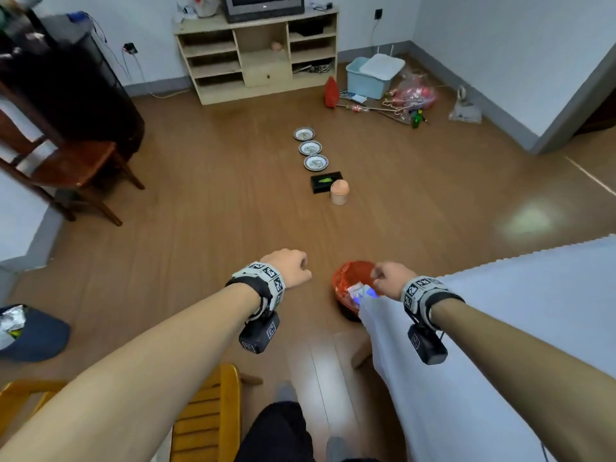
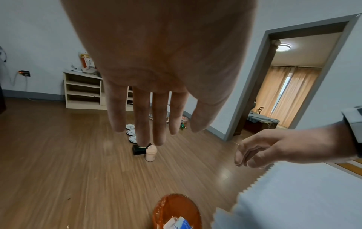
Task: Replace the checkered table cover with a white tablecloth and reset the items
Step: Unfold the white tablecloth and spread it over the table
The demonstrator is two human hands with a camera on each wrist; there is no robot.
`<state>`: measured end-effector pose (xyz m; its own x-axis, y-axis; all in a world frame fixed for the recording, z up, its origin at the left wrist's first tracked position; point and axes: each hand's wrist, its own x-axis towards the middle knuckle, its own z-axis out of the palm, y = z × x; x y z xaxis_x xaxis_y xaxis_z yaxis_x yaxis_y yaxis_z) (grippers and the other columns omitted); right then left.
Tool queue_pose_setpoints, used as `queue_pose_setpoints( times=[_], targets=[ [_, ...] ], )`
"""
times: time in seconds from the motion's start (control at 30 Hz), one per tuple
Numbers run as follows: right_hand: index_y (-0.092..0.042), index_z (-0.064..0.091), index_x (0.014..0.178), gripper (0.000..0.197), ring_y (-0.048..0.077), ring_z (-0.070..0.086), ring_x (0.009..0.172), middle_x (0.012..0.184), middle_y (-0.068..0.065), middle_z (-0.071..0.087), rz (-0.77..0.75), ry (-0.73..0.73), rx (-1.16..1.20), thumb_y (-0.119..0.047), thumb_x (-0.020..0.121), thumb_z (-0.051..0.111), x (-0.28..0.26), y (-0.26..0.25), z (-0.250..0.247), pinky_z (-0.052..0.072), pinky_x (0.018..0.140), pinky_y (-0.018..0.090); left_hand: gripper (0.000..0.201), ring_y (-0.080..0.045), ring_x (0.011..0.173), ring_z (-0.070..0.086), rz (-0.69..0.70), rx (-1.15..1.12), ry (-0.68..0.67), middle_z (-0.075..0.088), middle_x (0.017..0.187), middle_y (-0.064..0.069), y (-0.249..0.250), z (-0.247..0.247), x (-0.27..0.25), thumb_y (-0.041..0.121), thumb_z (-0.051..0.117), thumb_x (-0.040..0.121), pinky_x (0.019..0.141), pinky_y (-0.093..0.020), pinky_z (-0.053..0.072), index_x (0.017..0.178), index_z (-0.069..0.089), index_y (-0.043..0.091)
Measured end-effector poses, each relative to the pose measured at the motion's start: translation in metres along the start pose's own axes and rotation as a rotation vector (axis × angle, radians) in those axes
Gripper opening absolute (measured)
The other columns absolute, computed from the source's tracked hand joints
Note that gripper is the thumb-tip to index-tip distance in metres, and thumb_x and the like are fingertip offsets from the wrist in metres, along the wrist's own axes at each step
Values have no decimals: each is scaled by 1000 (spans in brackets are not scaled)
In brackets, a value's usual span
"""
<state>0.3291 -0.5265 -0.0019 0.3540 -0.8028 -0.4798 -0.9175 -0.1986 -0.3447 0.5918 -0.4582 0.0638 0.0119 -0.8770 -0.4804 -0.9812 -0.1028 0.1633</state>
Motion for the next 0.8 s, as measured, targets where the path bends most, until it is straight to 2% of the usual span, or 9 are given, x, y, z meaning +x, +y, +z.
queue_pose_setpoints(
  times=[0.07, 0.17, 0.27, 0.37, 0.57, 0.8],
  targets=[
    [-19, 63, 110, 21, 25, 63, 106, 114, 2, 65, -10, -21, -10, -20, 91, 56, 42, -23, -9, 50, 81, 30, 38, -25, 104, 60, -13, 3, -14, 61, 120, 0, -29, -14, 36, 47, 49, 88, 85, -37, 50, 120, 58, 28],
    [-16, 63, 112, 23, 25, 61, 106, 117, 7, 66, -17, 0, -36, -22, 91, 55, 109, -54, -27, 51, 91, 33, 40, -24, 104, 61, -2, 2, 5, 63, 119, 1, -71, -44, 97, 45, 49, 87, 85, -36, 51, 123, 58, 28],
    [-17, 64, 114, 24, 23, 62, 103, 117, 5, 66, 23, 19, -36, -23, 93, 55, 168, -82, -53, 50, 89, 30, 41, -24, 104, 61, 31, 14, 17, 63, 120, 0, -105, -83, 159, 44, 49, 89, 84, -34, 50, 124, 57, 26],
    [-17, 64, 117, 26, 24, 60, 110, 121, 3, 64, 57, 27, -37, -24, 93, 57, 216, -107, -88, 48, 92, 31, 40, -25, 103, 61, 73, 39, 9, 63, 119, -1, -125, -129, 214, 44, 50, 90, 83, -34, 50, 124, 57, 26],
    [-19, 63, 115, 23, 24, 58, 111, 120, 4, 62, 112, 42, 0, -26, 94, 55, 294, -128, -145, 47, 92, 32, 35, -24, 103, 60, 141, 74, -5, 62, 118, 0, -140, -198, 308, 44, 51, 91, 82, -34, 48, 122, 58, 28],
    [-16, 63, 119, 25, 21, 61, 105, 117, 4, 65, 202, 14, 114, -25, 97, 54, 370, -106, -185, 48, 91, 29, 34, -21, 102, 60, 183, 136, -45, 63, 117, 2, -132, -240, 404, 44, 51, 92, 80, -33, 48, 121, 58, 28]
  ],
)
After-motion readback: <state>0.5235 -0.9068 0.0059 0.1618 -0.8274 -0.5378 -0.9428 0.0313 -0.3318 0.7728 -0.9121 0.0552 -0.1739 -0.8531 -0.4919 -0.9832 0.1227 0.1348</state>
